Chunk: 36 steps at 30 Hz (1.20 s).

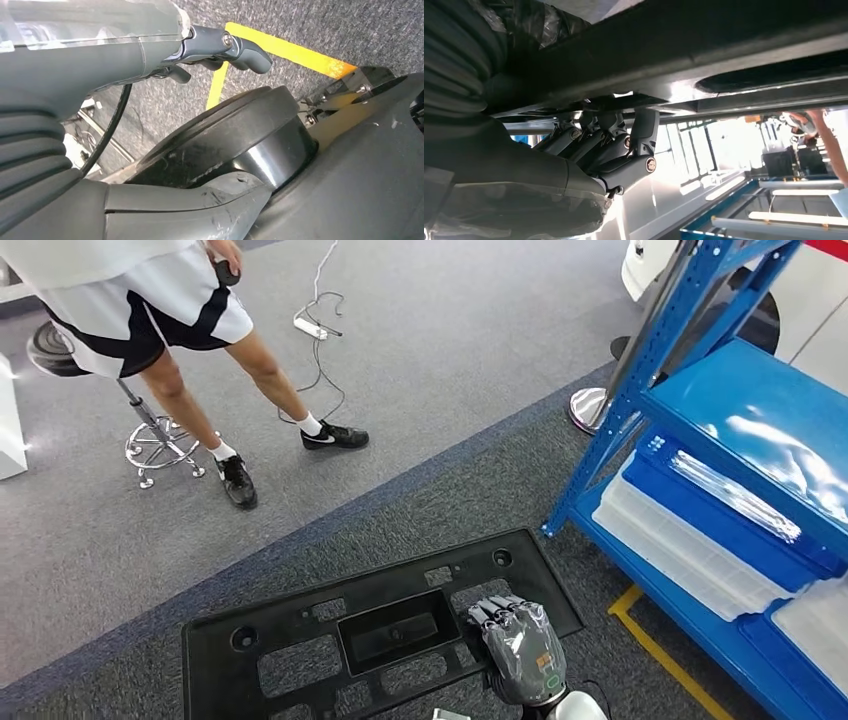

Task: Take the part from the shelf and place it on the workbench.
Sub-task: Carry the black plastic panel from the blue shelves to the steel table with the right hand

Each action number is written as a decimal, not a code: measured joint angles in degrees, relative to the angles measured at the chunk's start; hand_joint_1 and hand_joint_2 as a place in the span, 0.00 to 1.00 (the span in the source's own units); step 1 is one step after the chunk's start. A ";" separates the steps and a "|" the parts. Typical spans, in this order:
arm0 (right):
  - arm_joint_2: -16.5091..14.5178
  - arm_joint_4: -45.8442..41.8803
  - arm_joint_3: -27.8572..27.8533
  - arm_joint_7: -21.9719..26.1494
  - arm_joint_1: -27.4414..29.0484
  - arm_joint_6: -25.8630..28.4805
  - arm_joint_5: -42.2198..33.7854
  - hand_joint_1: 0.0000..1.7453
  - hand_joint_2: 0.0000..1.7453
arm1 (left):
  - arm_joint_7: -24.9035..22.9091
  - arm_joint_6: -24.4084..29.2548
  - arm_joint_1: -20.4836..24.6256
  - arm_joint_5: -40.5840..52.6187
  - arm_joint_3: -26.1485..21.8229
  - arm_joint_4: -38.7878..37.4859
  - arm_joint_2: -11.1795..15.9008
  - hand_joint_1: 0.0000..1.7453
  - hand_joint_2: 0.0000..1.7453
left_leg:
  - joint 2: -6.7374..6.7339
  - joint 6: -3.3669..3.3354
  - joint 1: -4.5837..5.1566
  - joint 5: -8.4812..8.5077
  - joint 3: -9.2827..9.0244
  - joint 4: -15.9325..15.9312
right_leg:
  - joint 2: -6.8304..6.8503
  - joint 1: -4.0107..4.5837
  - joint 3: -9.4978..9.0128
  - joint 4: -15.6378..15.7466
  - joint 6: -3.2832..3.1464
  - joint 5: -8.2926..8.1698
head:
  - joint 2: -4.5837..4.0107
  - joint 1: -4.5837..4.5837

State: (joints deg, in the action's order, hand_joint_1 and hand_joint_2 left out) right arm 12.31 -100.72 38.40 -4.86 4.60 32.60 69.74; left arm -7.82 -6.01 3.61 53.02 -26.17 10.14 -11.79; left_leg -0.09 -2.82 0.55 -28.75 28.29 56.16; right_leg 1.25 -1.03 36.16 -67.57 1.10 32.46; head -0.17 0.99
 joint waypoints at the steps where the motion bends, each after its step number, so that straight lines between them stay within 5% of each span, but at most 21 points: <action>1: 0.10 -0.02 -0.02 -0.09 0.18 -0.01 0.01 0.97 1.00 | 0.01 -0.01 0.02 -0.01 0.01 0.00 -0.04 0.00 1.00 | 0.57 -0.10 0.04 0.06 0.09 0.07 | -0.59 0.04 1.93 -3.88 0.00 1.50 | 0.00 -0.02; 3: 0.32 -0.03 -0.03 -0.35 0.60 0.01 0.10 0.97 1.00 | 0.02 -0.02 0.03 -0.03 0.01 0.00 -0.14 0.00 1.00 | 1.95 -0.17 0.11 0.04 0.14 0.30 | -1.00 0.17 4.23 -7.93 -0.10 1.81 | 0.00 -0.03; 5: 0.64 -0.16 -0.08 -0.66 0.93 0.04 0.27 0.97 1.00 | 0.03 -0.04 0.06 -0.09 0.01 0.00 -0.28 0.00 1.00 | 3.50 -0.10 0.12 -0.16 -0.07 0.56 | -1.48 0.26 2.36 -3.14 -0.49 -2.21 | 0.00 -0.03; 7: 1.04 -0.42 -0.16 -1.00 1.21 0.11 0.41 0.97 1.00 | 0.03 -0.05 0.12 -0.14 0.01 0.00 -0.53 0.00 1.00 | 4.82 0.20 0.07 -0.53 0.00 0.88 | -3.98 0.22 -1.00 4.53 -1.00 -5.68 | 0.00 -0.02; 9: 1.33 -0.85 -0.24 -1.43 1.63 0.30 0.51 0.97 1.00 | 0.03 -0.08 0.20 -0.21 0.01 0.00 -0.66 0.00 1.00 | 5.92 0.72 -0.16 -0.73 0.55 1.11 | -5.83 0.25 -2.42 7.88 -1.15 -6.14 | 0.00 -0.03; 11: 1.54 -1.34 -0.28 -1.87 1.99 0.54 0.62 0.97 1.00 | 0.05 -0.11 0.28 -0.33 0.01 0.01 -0.62 0.00 1.00 | 7.00 1.32 -0.31 -0.78 0.83 1.10 | -5.02 0.20 -2.65 8.43 -1.22 -5.95 | 0.00 -0.03; 14: 1.86 -1.74 -0.28 -2.56 2.24 0.89 0.79 0.97 1.00 | 0.02 -0.16 0.35 -0.48 0.01 0.02 -0.45 0.00 1.00 | 4.59 2.26 0.03 -3.01 1.80 4.42 | -2.83 -0.28 -3.69 9.44 -1.86 -5.80 | 0.00 0.09; 16: 2.03 -1.81 -0.28 -2.90 2.55 1.14 0.87 0.97 1.00 | 0.13 -0.29 0.58 -0.58 0.00 0.02 -0.16 0.00 1.00 | 2.08 2.81 0.05 -6.57 4.66 11.47 | -1.17 -0.23 -4.17 9.53 -2.17 -5.49 | 0.00 0.20; 18: 2.21 -1.85 -0.28 -3.10 2.83 1.26 0.95 0.97 1.00 | 0.26 -0.41 0.84 -0.66 -0.01 0.02 0.03 0.00 1.00 | 1.36 3.10 0.05 -8.13 6.38 16.47 | 0.49 -0.21 -4.46 9.38 -2.21 -5.09 | 0.00 0.19; 20: 2.34 -1.89 -0.28 -3.24 2.94 1.27 1.03 0.97 1.00 | 0.16 -0.37 0.78 -0.63 -0.01 0.02 0.06 0.00 1.00 | 0.70 3.06 -0.02 -5.35 4.47 13.47 | 1.80 -0.21 -4.80 9.16 -2.10 -4.70 | 0.00 0.19; 23: 2.59 -2.25 -0.28 -3.70 3.08 1.36 1.21 0.97 1.00 | -0.21 -0.25 0.18 -0.52 -0.01 0.00 0.09 0.00 1.00 | -2.61 2.56 0.28 -0.77 0.06 3.57 | 3.28 0.01 -5.21 9.03 -1.63 -4.34 | 0.00 0.19; 25: 2.87 -2.62 -0.28 -4.29 3.32 1.49 1.46 0.97 1.00 | -0.32 -0.20 -0.09 -0.50 -0.01 0.00 0.13 0.00 1.00 | -3.38 1.93 0.65 -0.88 -0.26 1.53 | 4.35 0.33 -4.91 9.03 -1.17 -4.49 | 0.00 0.19; 27: 3.23 -3.05 -0.28 -5.11 3.56 1.56 1.93 0.97 1.00 | -0.31 -0.17 -0.13 -0.50 -0.01 0.00 0.12 0.00 1.00 | -2.19 1.13 0.46 -0.91 -0.12 0.55 | 5.21 0.42 -4.69 8.94 -0.67 -4.44 | 0.00 0.16; 29: 3.86 -3.58 -0.31 -6.08 3.89 1.73 2.56 0.97 1.00 | -0.30 -0.15 -0.12 -0.47 -0.01 0.00 0.03 0.00 1.00 | -0.96 0.38 0.17 -0.47 -0.25 0.04 | 2.94 0.22 -3.84 6.68 -0.23 -2.78 | 0.00 0.12; 31: 4.45 -4.07 -0.34 -6.88 4.53 1.95 3.02 0.97 1.00 | -0.29 -0.14 -0.08 -0.43 -0.01 0.00 -0.07 0.00 1.00 | 0.11 -0.06 0.10 -0.23 -0.37 -0.09 | -0.26 0.04 -0.68 -0.06 0.00 0.65 | 0.00 0.09; 33: 4.91 -4.26 -0.34 -7.41 5.21 2.02 3.28 0.97 1.00 | -0.28 -0.13 -0.06 -0.42 -0.01 0.00 -0.15 0.00 1.00 | 1.29 -0.19 0.17 -0.22 -0.37 0.02 | -1.06 0.09 3.12 -6.99 0.07 2.65 | 0.00 0.08; 34: 5.16 -4.27 -0.34 -7.57 5.44 2.02 3.36 0.97 1.00 | -0.28 -0.13 -0.06 -0.42 -0.01 0.00 -0.21 0.00 1.00 | 1.98 -0.21 0.20 -0.28 -0.43 0.12 | -1.12 0.14 3.92 -7.79 0.03 1.98 | 0.00 0.08; 36: 5.56 -4.43 -0.34 -7.79 5.78 2.03 3.49 0.97 1.00 | -0.26 -0.13 -0.05 -0.40 -0.01 0.00 -0.38 0.00 1.00 | 3.50 -0.14 0.21 -0.60 -0.75 0.41 | -1.47 0.17 2.51 -3.12 -0.24 -2.27 | 0.00 0.07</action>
State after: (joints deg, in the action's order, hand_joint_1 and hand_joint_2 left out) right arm 17.87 -105.14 38.05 -12.65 10.37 34.63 73.23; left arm -8.08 -6.14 3.57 52.62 -26.18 10.14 -12.17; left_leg 3.41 -2.97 0.76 -29.35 27.54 56.56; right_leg -0.23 -0.87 38.67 -70.69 0.86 30.19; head -0.17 1.07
